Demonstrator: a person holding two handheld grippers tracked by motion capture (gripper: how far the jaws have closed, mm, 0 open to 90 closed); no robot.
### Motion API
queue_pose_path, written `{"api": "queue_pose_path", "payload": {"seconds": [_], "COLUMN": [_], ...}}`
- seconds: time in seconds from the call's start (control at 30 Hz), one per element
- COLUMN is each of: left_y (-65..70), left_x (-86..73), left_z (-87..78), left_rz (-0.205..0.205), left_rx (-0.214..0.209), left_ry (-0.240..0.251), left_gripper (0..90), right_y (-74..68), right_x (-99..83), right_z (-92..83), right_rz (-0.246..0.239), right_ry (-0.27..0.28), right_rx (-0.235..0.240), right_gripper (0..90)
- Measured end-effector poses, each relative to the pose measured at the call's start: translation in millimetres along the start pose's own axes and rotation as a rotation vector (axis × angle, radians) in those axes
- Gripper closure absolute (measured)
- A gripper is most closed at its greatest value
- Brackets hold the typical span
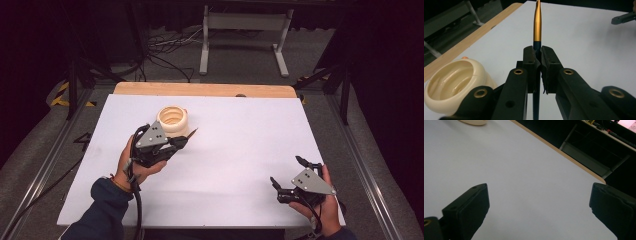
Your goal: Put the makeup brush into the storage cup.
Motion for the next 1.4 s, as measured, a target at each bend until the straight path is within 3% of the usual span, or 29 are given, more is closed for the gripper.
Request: {"api": "queue_pose_path", "payload": {"seconds": [0.73, 0.87, 1.0, 1.4], "left_y": [-18.5, -23.7, -29.7, -44.5], "left_x": [12.6, 15.6, 20.0, 32.3], "left_z": [-17.2, -19.5, -23.2, -22.0], "left_rz": [-0.043, -0.03, -0.042, -0.056], "left_rx": [-0.001, 0.011, 0.01, 0.028], "left_ry": [0.134, 0.155, 0.198, 0.278], "left_gripper": [82.4, 82.5, 82.4, 82.4], "right_y": [0.8, 2.1, 2.0, 1.9], "right_x": [0.4, 1.1, 1.3, 0.2], "right_z": [-0.2, -0.8, -0.9, -0.8], "right_rz": [0.007, 0.013, 0.014, 0.015], "right_ry": [0.005, 0.015, 0.017, 0.012], "right_rx": [-0.009, -0.014, -0.014, -0.011], "right_gripper": [3.5, 3.4, 3.4, 3.4]}}
Point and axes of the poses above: each handheld gripper's, and its own axes: z roughly forward along the jaws, x roughly out of its top, y roughly to its right, the point moved 8 cm from there along z, roughly forward along the jaws, and after that the axes turned 5 degrees about -z, right-handed, at the moved point
